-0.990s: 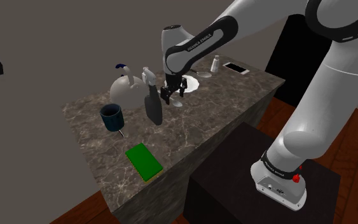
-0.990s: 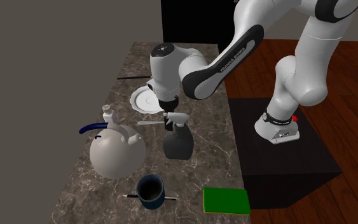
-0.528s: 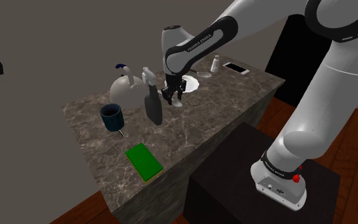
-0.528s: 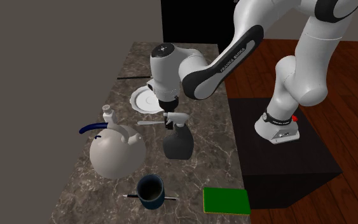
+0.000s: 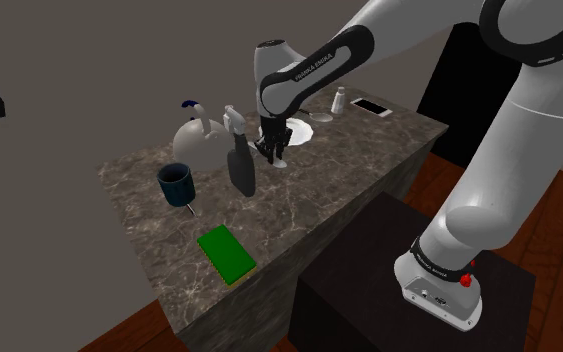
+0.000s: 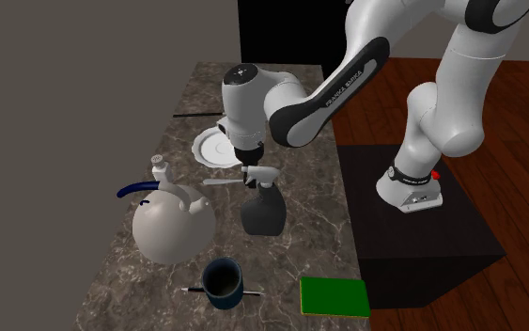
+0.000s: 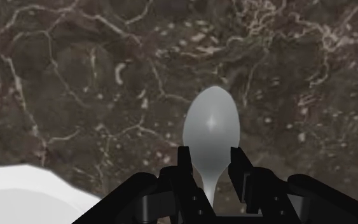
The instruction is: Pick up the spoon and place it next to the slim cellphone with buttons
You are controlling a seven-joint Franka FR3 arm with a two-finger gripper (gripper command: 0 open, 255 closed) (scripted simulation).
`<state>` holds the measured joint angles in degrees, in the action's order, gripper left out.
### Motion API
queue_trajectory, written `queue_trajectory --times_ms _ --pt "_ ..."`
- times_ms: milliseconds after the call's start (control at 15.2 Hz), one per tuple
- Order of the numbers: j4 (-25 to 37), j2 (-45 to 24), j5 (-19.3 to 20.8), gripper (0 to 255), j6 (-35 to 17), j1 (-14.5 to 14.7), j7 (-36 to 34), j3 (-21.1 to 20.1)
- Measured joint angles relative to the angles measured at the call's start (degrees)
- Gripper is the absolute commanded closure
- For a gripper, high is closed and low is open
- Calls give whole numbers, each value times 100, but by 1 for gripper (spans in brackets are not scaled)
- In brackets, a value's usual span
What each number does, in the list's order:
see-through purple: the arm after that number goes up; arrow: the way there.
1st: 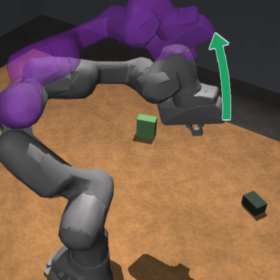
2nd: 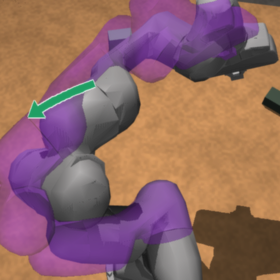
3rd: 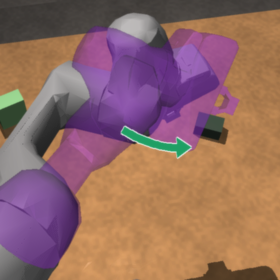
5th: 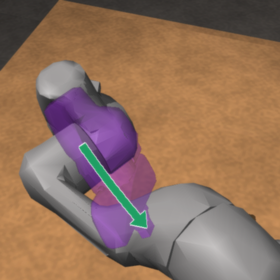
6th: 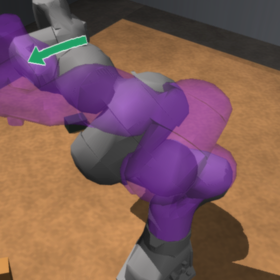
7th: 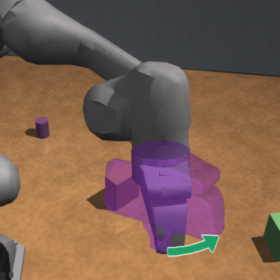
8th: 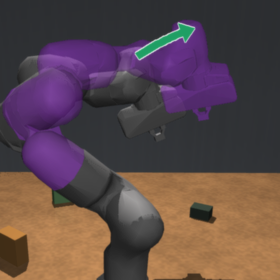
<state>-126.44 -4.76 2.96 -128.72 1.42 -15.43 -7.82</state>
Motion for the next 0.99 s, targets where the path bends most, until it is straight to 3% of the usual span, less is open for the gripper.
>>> queue_trajectory --times_ms 990 --pt "466 493 -107 255 952 -1 84 -9"
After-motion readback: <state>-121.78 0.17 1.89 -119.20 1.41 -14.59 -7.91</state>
